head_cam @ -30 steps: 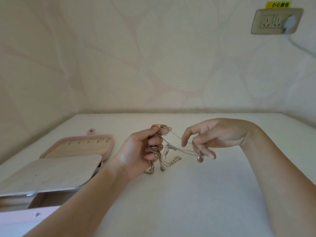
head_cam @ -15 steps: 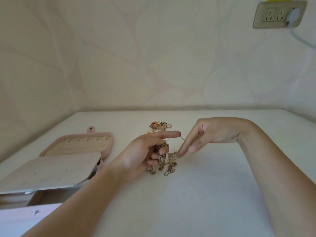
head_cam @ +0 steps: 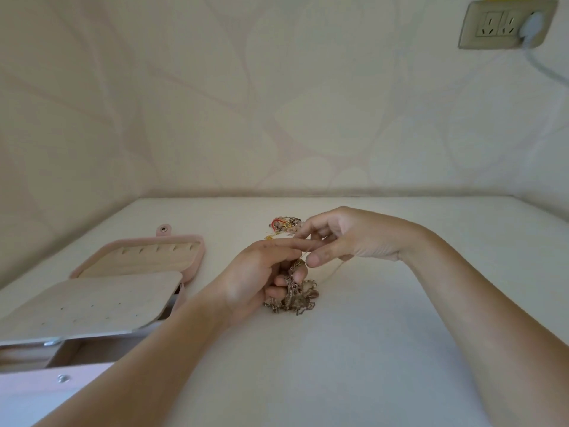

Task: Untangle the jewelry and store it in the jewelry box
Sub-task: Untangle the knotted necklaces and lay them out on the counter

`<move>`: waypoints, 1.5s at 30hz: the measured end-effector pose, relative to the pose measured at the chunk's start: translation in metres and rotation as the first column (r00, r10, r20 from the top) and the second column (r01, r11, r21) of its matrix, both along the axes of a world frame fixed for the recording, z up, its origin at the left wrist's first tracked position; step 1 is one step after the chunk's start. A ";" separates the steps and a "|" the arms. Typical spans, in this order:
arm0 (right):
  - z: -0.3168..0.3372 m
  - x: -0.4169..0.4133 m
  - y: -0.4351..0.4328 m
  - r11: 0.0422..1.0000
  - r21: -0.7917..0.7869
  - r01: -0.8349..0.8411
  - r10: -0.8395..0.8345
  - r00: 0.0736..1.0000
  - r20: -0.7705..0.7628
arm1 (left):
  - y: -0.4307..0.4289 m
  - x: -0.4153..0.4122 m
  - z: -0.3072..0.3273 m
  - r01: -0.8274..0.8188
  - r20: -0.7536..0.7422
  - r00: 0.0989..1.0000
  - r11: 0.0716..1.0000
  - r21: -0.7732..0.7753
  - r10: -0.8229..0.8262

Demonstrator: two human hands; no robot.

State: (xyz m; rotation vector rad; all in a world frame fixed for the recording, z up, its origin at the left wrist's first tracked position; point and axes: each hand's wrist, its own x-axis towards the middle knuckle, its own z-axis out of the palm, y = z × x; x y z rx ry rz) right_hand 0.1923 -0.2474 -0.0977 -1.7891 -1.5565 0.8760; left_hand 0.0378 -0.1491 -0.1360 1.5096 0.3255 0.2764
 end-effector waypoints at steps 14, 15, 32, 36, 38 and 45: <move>0.007 0.020 -0.007 0.950 0.247 0.191 -0.072 0.904 -0.422 | 0.000 0.002 -0.004 -0.194 0.051 0.981 0.968 0.157 0.188; 0.006 0.018 -0.005 0.954 0.231 0.189 -0.048 0.862 -0.505 | 0.001 0.002 -0.005 -0.198 0.076 0.979 0.971 0.134 0.190; -0.007 0.013 0.006 0.986 0.113 0.121 -0.079 0.943 -0.322 | 0.007 0.004 -0.005 -0.341 0.182 0.921 0.939 -0.048 0.344; -0.005 0.006 0.006 0.979 0.150 0.137 -0.115 0.982 -0.152 | 0.008 0.005 -0.006 -0.313 0.194 0.927 0.947 -0.079 0.322; -0.004 0.006 0.006 0.964 0.211 0.162 -0.143 0.984 -0.102 | 0.007 0.004 -0.005 -0.300 0.193 0.930 0.950 -0.087 0.312; -0.009 0.002 0.010 0.921 0.321 0.221 -0.204 0.975 -0.085 | 0.008 0.006 -0.005 -0.274 0.199 0.929 0.941 -0.198 0.312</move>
